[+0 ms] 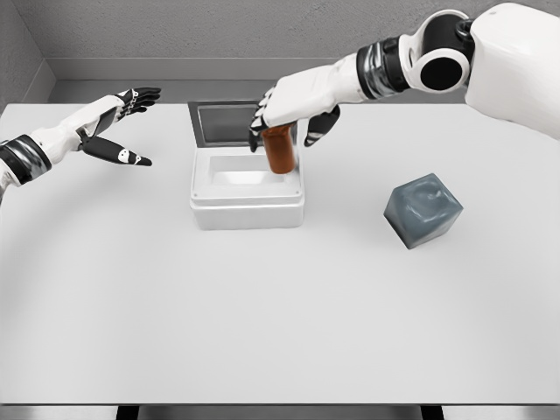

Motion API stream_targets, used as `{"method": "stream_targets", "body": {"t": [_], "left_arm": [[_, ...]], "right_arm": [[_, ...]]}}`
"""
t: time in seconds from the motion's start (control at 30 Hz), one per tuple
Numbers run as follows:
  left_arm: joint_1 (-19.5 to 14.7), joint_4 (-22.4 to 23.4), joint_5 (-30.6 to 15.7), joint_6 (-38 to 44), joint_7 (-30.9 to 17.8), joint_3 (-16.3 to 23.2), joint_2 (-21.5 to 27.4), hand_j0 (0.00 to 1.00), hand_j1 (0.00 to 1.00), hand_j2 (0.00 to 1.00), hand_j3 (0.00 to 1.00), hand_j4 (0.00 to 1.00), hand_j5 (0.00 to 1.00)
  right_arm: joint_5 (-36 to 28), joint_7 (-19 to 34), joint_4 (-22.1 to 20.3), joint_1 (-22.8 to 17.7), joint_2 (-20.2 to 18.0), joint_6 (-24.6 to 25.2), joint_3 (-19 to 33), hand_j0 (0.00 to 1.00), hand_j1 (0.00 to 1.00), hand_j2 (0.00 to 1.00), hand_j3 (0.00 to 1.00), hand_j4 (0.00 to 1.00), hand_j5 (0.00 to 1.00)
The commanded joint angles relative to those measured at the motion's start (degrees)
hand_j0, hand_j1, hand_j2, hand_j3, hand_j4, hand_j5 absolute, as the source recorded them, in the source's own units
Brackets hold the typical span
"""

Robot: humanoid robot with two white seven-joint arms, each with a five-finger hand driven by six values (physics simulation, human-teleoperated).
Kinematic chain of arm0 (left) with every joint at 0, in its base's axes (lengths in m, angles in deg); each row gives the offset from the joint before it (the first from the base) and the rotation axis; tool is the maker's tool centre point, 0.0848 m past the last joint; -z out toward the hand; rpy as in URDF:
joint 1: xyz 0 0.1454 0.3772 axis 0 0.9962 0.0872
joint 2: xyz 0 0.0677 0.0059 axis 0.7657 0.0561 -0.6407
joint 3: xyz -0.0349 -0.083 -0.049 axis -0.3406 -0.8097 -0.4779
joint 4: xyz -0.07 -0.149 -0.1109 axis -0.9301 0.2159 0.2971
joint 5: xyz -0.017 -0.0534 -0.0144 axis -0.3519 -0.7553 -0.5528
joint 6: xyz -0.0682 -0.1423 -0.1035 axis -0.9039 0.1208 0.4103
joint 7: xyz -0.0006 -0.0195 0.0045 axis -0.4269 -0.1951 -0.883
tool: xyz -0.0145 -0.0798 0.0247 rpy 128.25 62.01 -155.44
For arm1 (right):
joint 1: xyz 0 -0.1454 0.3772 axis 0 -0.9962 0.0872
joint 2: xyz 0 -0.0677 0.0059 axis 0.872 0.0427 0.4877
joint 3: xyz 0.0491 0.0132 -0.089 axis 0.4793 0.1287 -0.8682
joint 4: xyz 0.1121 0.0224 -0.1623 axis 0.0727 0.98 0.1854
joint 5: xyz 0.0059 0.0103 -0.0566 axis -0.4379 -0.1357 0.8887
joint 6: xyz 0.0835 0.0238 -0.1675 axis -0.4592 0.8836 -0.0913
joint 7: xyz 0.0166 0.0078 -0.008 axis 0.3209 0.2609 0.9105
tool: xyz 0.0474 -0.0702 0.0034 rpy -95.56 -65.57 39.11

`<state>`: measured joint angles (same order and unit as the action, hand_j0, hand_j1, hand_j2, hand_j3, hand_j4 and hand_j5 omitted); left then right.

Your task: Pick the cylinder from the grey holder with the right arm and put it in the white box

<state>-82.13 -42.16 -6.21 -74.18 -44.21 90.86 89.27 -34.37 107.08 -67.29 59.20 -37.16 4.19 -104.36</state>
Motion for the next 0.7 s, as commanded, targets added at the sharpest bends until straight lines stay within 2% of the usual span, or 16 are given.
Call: {"method": "stream_targets", "body": {"t": [0.0,0.1,0.2,0.27,0.33,0.43,0.47,0.63,0.67], "left_arm": [[0.0,-0.1,-0.4,0.1,0.0,-0.1,0.0,1.0,1.0,1.0,1.0,1.0,1.0],[0.0,-0.4,-0.4,0.1,0.0,-0.1,0.0,1.0,1.0,1.0,1.0,1.0,1.0],[0.0,-0.4,-0.4,0.1,0.0,-0.1,0.0,1.0,1.0,1.0,1.0,1.0,1.0],[0.0,-0.7,-0.4,0.0,0.0,-0.1,0.0,1.0,1.0,1.0,1.0,1.0,1.0],[0.1,-1.7,-0.4,0.0,0.0,0.0,0.1,1.0,1.0,1.0,1.0,1.0,1.0],[0.2,-3.7,-0.4,0.0,0.0,1.6,0.3,1.0,1.0,1.0,1.0,1.0,1.0],[0.2,-3.7,-0.4,0.1,0.0,1.8,0.2,1.0,1.0,1.0,1.0,1.0,1.0],[-0.1,-5.3,-0.4,0.0,0.0,3.6,0.8,1.0,1.0,1.0,1.0,1.0,1.0],[-0.1,-5.5,-0.5,0.0,0.0,3.7,0.8,1.0,1.0,1.0,1.0,1.0,1.0]], "right_arm": [[-0.2,0.0,-1.2,0.0,-0.4,0.1,0.2,0.88,0.88,0.88,0.88,0.88,0.88],[-0.2,0.0,-3.1,0.0,-1.9,0.1,0.6,0.91,0.91,0.91,0.91,0.91,0.91],[-0.2,0.0,-10.1,0.2,-6.3,0.1,3.2,0.93,0.93,0.93,0.93,0.93,0.93],[-0.2,0.0,-16.7,0.4,-10.1,0.1,5.3,0.93,0.93,0.93,0.93,0.93,0.93],[-0.2,-0.1,-19.7,0.5,-10.8,0.1,5.8,0.93,0.93,0.93,0.93,0.93,0.93],[-0.2,-0.3,-25.6,0.7,-15.5,0.1,6.0,0.96,0.96,0.96,0.96,0.96,0.96],[-0.2,-0.5,-26.7,0.4,-18.5,0.1,6.0,1.0,1.0,1.0,1.0,1.0,1.0],[-0.5,-2.7,-26.9,-0.1,-32.6,0.1,5.4,1.0,1.0,1.0,1.0,1.0,1.0],[-0.5,-3.0,-26.9,-2.1,-33.4,0.1,5.3,1.0,1.0,1.0,1.0,1.0,1.0]]}}
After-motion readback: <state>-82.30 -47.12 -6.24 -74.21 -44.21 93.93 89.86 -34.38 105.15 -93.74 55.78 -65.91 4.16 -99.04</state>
